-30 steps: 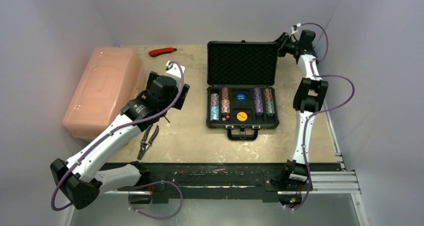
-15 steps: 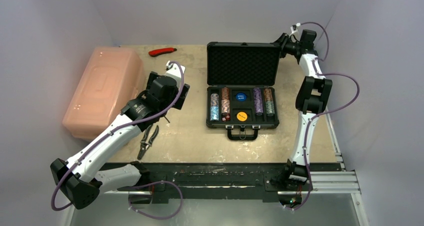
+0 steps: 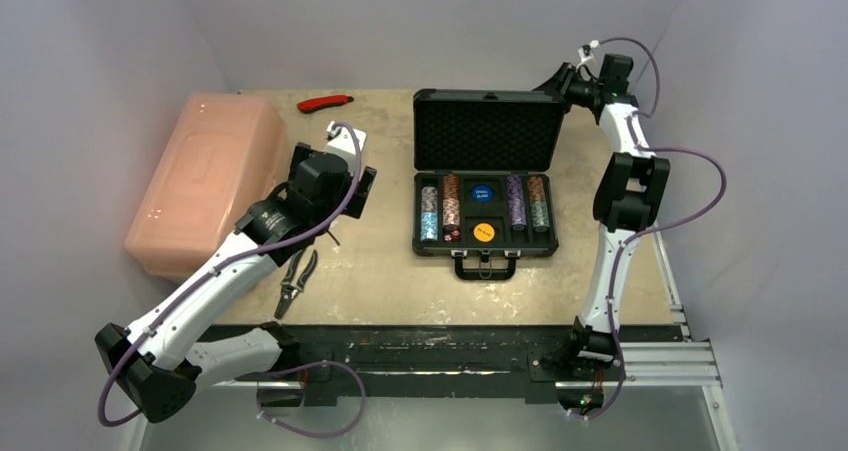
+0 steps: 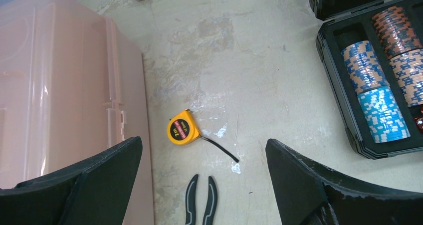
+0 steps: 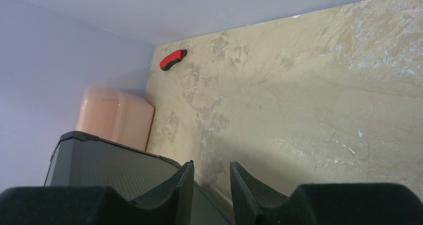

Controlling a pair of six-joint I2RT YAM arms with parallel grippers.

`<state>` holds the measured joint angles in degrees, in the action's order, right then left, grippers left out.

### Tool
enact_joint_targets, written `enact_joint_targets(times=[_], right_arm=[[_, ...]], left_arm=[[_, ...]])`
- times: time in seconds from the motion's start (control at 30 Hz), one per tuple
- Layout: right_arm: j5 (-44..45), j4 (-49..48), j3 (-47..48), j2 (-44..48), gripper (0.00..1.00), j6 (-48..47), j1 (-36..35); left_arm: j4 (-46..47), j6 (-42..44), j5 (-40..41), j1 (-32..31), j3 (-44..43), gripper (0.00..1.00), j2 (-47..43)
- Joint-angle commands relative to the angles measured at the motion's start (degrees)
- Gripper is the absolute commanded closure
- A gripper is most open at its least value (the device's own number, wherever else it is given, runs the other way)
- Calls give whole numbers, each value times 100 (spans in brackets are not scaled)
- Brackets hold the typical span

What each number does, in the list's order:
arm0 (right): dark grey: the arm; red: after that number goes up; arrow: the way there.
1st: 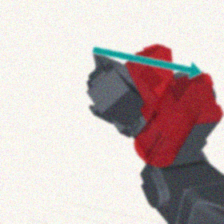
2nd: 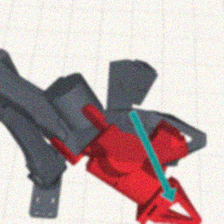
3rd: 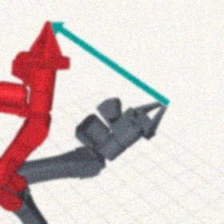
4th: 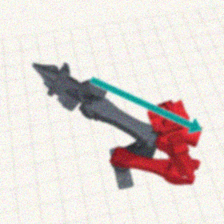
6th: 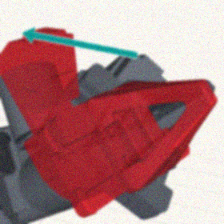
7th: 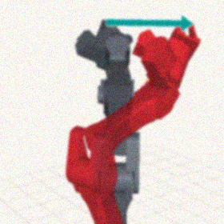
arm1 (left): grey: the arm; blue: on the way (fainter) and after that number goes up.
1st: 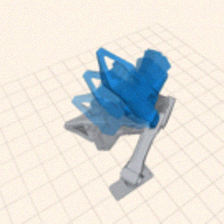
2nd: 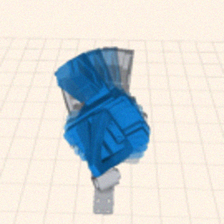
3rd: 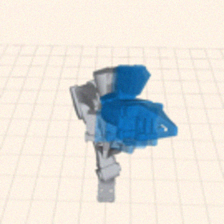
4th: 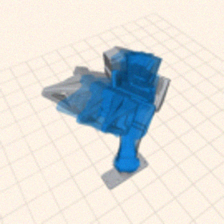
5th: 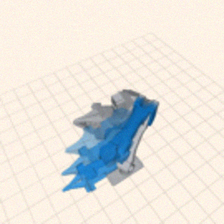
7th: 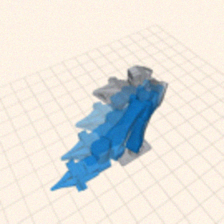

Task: Pack up texas hold em set

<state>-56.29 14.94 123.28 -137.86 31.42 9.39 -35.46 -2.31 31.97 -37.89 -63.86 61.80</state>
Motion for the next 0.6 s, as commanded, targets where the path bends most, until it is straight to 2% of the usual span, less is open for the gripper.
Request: enact_joint_targets(times=[0.0,0.57], right_arm=[[-34,263,-146,540,64,-282,-275],[321,834,-1185,1281,66,-958,-446]], left_arm=[[123,70,26,23,-22,5,-195],[126,46,64,26,-13,5,-326]])
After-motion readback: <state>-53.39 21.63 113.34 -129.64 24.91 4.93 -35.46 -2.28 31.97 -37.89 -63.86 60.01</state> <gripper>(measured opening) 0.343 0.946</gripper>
